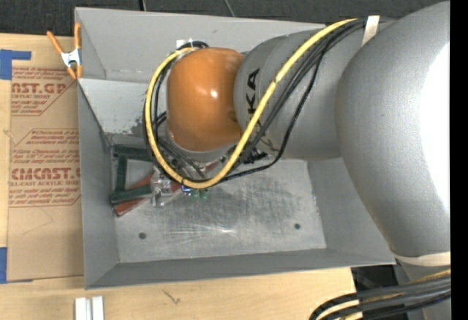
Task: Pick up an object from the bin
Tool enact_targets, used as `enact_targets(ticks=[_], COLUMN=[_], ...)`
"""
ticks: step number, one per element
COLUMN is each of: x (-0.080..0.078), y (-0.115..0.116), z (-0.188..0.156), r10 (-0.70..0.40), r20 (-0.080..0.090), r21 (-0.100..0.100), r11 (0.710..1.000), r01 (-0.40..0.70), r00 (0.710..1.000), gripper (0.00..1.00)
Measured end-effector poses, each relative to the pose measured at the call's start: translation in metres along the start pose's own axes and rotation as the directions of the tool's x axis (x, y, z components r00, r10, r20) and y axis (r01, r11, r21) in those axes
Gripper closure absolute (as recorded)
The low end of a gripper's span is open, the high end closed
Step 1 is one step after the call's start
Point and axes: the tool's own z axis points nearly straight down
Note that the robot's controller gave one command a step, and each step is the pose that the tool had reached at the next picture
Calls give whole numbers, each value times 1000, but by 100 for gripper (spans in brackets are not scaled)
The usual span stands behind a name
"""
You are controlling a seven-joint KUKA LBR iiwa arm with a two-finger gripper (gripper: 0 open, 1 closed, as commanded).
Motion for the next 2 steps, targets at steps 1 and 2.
enact_targets(ticks=[1, 2], x=[-13, -28], y=[2, 19], z=[9, 41], r10=[-67, 270], r20=[2, 1], r21=[1, 0], r11=[998, 963], r01=[67, -270], r00=[998, 963], gripper=[100, 0])
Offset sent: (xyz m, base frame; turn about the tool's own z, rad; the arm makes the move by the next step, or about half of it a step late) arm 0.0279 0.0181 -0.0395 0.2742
